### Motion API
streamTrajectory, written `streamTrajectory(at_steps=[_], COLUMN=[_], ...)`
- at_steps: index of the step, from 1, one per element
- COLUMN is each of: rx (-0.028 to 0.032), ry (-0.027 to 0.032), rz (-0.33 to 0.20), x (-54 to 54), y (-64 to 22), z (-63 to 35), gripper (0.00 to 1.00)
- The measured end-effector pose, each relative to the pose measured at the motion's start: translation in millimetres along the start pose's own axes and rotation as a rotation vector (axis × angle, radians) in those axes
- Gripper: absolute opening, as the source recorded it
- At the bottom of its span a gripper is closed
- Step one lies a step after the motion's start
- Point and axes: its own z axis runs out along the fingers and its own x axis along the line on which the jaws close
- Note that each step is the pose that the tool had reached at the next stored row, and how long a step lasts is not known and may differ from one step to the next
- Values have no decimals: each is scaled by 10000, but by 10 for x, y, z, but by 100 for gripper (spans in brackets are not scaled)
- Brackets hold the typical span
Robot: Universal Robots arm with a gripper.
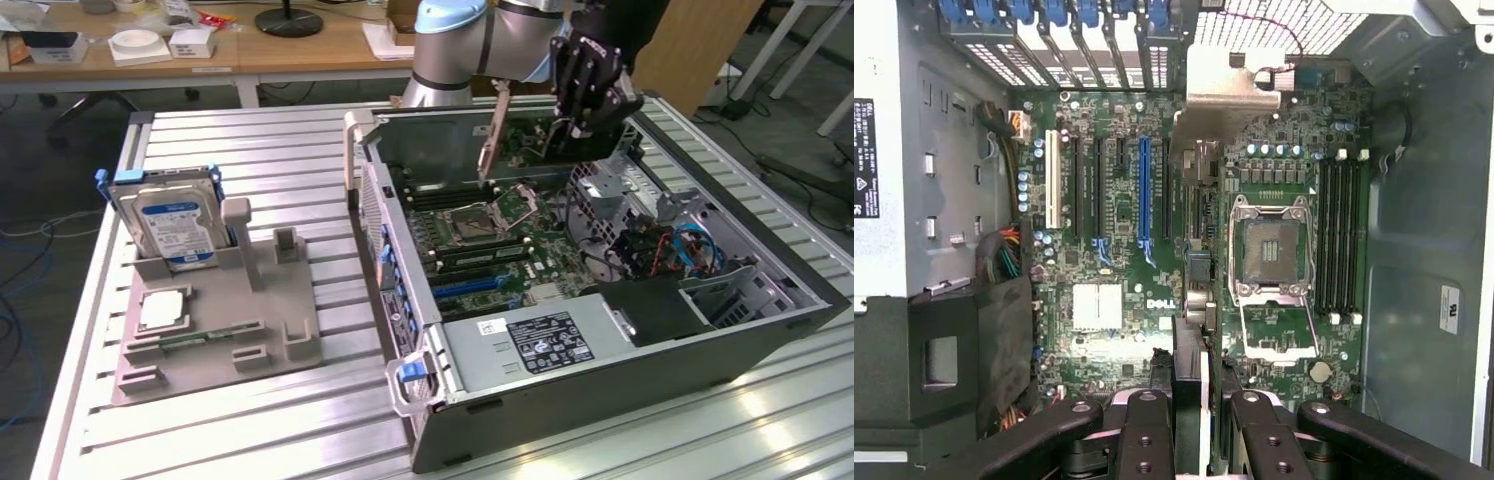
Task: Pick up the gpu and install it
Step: 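Insert the gpu into the slot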
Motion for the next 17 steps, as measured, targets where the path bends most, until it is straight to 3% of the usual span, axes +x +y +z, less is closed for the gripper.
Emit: streamTrajectory(at_steps=[5,10,14,17], rx=[143,149,149,150], ry=[-1,-8,67,80], rz=[1,-3,-9,-31], x=[1,-2,-5,-6], y=[16,21,21,31], z=[66,135,148,152], gripper=[27,27,27,27])
